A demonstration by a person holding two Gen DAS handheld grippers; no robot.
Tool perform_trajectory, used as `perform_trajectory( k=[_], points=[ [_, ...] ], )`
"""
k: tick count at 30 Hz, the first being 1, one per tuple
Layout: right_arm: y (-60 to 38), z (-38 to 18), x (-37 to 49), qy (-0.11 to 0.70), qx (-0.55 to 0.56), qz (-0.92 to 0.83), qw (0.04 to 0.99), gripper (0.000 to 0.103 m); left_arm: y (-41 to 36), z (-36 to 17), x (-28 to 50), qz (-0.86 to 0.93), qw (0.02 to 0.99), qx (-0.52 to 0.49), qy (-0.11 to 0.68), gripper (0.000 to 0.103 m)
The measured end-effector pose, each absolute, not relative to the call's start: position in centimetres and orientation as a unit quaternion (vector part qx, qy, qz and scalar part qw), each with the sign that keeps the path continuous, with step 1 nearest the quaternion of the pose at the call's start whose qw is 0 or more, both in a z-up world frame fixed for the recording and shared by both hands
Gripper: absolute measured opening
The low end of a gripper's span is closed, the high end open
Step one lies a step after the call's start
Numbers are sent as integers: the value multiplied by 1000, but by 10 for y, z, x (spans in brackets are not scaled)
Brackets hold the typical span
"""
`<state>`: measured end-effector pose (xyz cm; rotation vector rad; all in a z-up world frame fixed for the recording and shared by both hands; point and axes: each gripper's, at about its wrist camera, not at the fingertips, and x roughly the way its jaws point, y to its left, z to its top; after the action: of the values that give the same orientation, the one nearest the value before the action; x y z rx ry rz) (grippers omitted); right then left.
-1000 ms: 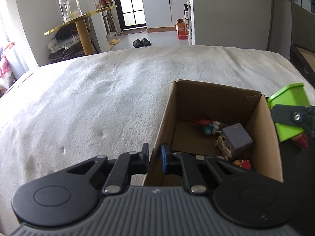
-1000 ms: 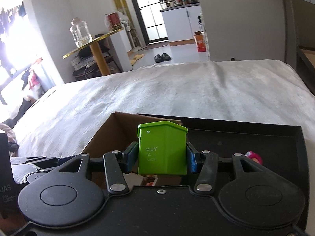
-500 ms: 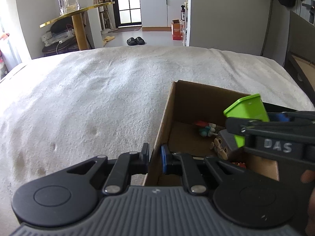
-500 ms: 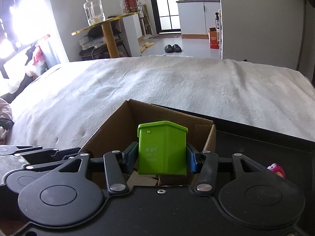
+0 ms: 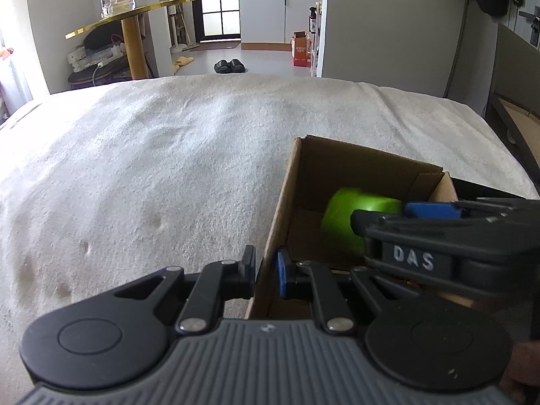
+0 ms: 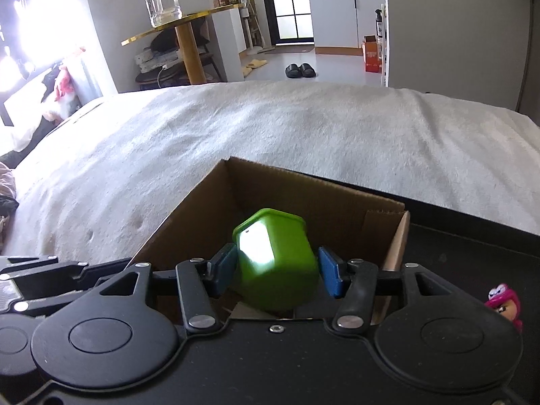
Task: Organize rigid objects
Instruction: 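Carry the lime-green container into the box and open the right gripper, then move the right gripper to the pink hooded figure and close on it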
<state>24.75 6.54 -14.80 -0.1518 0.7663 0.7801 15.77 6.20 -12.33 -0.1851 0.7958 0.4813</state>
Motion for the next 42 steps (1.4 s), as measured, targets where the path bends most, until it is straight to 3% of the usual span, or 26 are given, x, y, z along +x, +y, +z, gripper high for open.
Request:
perform_trajectory(
  k=[8, 10, 12, 14, 18, 31, 38, 42],
  points=[
    [42, -134, 235, 363, -57, 370, 854, 56, 62, -122, 160, 240, 882, -86, 395, 16],
    [33, -129, 234, 360, -51, 366, 857, 56, 61, -121, 159, 241, 880, -87, 399, 22],
    [25, -126, 234, 360, -45, 361, 859, 56, 60, -120, 159, 244, 879, -85, 401, 42],
    [16, -124, 233, 360, -44, 357, 861, 56, 57, -117, 159, 248, 879, -76, 399, 51],
    [0, -122, 234, 363, -35, 348, 864, 56, 51, -112, 161, 249, 880, -59, 400, 63],
    [-37, -136, 238, 376, -21, 322, 869, 57, 32, -111, 172, 247, 878, -25, 410, 71],
    [-54, -145, 244, 374, -18, 303, 876, 76, 22, -110, 178, 248, 876, -10, 414, 73],
    [-61, -152, 249, 376, -21, 294, 879, 80, 17, -113, 181, 256, 872, 2, 418, 75]
  ],
)
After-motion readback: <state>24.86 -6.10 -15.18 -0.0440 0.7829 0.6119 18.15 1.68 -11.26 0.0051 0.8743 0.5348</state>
